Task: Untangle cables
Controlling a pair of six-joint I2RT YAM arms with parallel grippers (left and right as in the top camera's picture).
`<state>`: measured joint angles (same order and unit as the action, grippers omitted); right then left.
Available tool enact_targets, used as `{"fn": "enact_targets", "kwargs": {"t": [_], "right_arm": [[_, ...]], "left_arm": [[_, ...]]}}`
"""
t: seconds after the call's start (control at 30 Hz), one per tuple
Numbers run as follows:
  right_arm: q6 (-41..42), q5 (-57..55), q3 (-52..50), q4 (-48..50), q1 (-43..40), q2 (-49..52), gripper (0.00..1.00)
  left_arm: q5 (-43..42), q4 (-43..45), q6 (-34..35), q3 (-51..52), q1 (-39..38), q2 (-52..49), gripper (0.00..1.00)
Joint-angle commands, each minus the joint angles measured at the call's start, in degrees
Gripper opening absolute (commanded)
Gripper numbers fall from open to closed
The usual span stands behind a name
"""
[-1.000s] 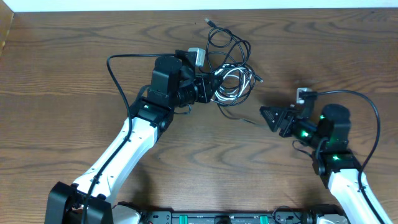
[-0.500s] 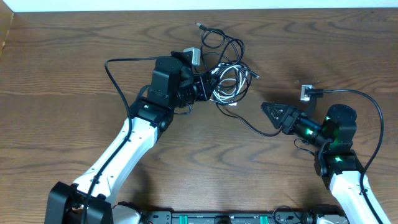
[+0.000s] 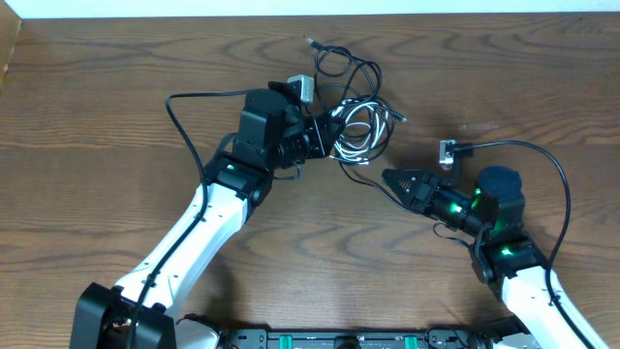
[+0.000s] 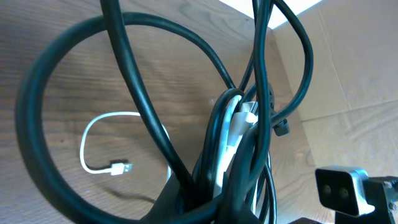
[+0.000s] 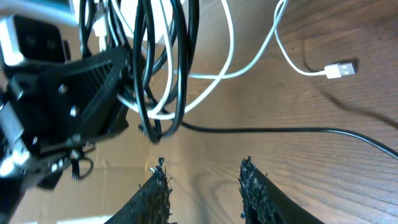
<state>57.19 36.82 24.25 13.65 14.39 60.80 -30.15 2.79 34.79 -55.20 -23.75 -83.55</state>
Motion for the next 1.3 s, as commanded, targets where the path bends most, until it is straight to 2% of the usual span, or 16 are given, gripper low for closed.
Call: {"fn": "enact_targets", "kwargs": {"t": [0.0,0.47,0.77,0.97,1.27], "right_arm": [[4.7,-6.3,0.1,0.8,1.7,0.0,0.36],[7.5,-8.0,0.1,1.2,2.6,0.2,0.32],[10.8,-7.1,0.1,1.4,2.6,3.9,0.31],[8.2,-3.6,0.1,1.6,2.6,4.1,0.23],[9.7,-3.7,0.1,7.2,2.5,4.1,0.28]], "left_arm": [[0.0,0.2,0.4,-0.1,-1.1,0.1,0.08],[-0.9,0.3,0.5,-0.1,-2.1,0.1,0.08],[-0.8,0.3,0.4,-0.1,-4.7,0.1,0.08],[4.8,0.3,-1.1,-0.1,-4.9,0.1,0.08],[5.1,0.2,-1.1,-0.1,-5.0,0.1,0.08]]}}
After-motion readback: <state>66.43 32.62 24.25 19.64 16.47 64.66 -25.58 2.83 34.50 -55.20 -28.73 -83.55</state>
